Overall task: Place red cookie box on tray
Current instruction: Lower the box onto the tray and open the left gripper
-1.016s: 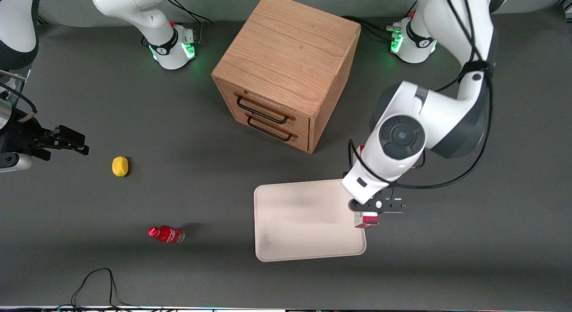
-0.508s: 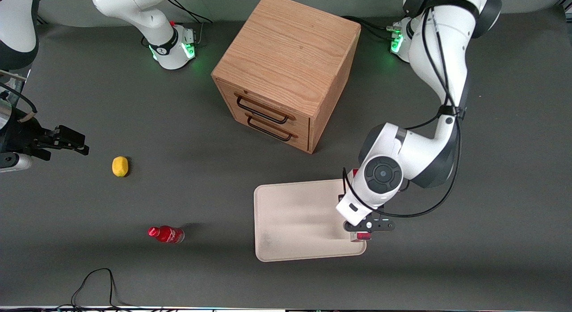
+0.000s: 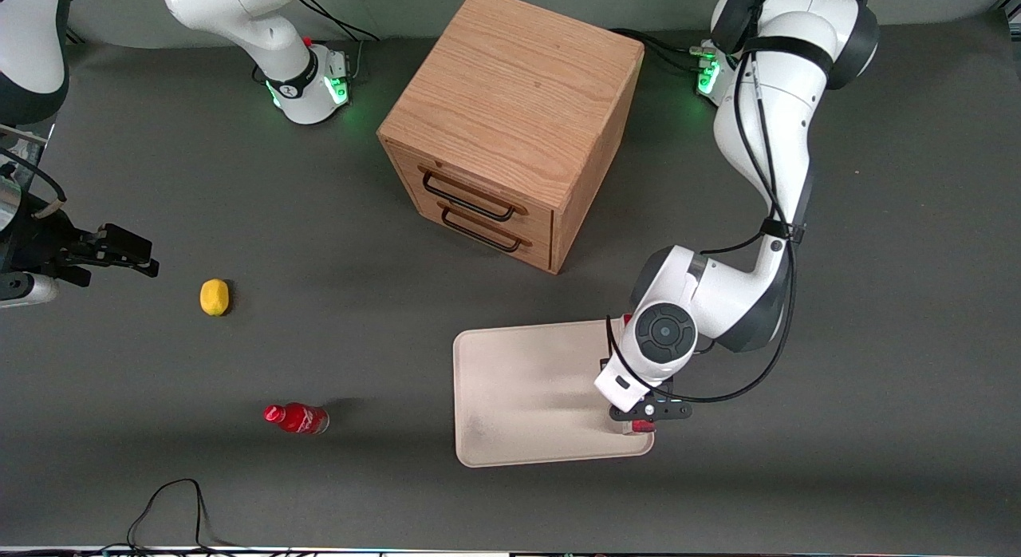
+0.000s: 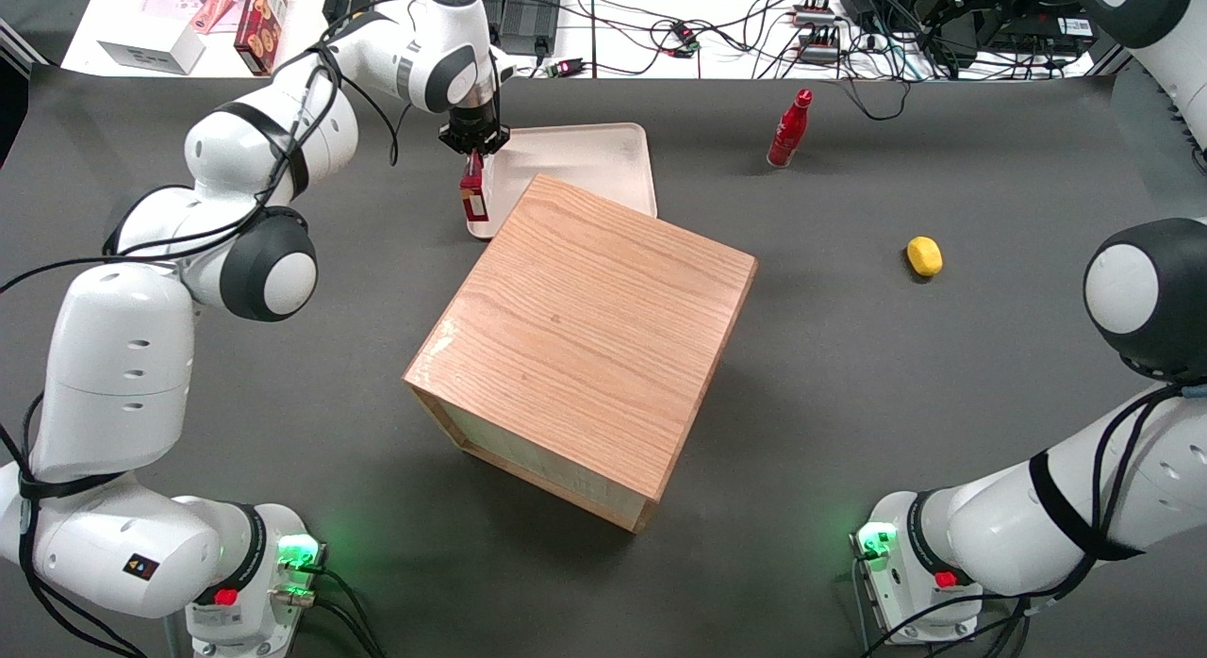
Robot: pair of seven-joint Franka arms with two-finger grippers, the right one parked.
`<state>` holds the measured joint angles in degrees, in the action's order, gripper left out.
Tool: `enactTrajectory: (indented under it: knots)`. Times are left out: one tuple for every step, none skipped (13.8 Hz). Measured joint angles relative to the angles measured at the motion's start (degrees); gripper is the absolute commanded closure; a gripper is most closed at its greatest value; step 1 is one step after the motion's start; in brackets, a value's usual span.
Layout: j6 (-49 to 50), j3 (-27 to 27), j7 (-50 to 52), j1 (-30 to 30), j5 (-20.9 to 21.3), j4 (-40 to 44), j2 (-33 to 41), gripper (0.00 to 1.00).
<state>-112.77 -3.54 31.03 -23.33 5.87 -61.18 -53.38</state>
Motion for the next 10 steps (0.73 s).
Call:
enactTrajectory:
  knots:
    - [-0.48,0.0,0.89,0.0,0.0,0.0,-0.29,1.0]
    - [-0.58,0.0,1.41,0.0,0.0,0.0,-0.5,1.0]
    - [-0.62,0.0,1.62,0.0,0.0,-0.01,-0.7,1.0]
    - [-0.68,0.0,1.72,0.0,0.0,-0.01,-0.88,1.0]
    - [-0.87,0.0,1.76,0.0,0.0,-0.04,-0.99,1.0]
    - [-1.37,0.0,1.81,0.0,0.0,-0.16,-1.03,1.0]
    - [-1.95,0.0,1.87,0.0,0.0,-0.38,-1.03,1.0]
    - [-2.27,0.0,1.88,0.0,0.0,-0.58,-1.04,0.74]
    - [-2.45,0.0,1.88,0.0,0.02,-0.7,-1.04,0.09]
    - [-2.47,0.0,1.88,0.0,0.11,-0.77,-1.04,0.0]
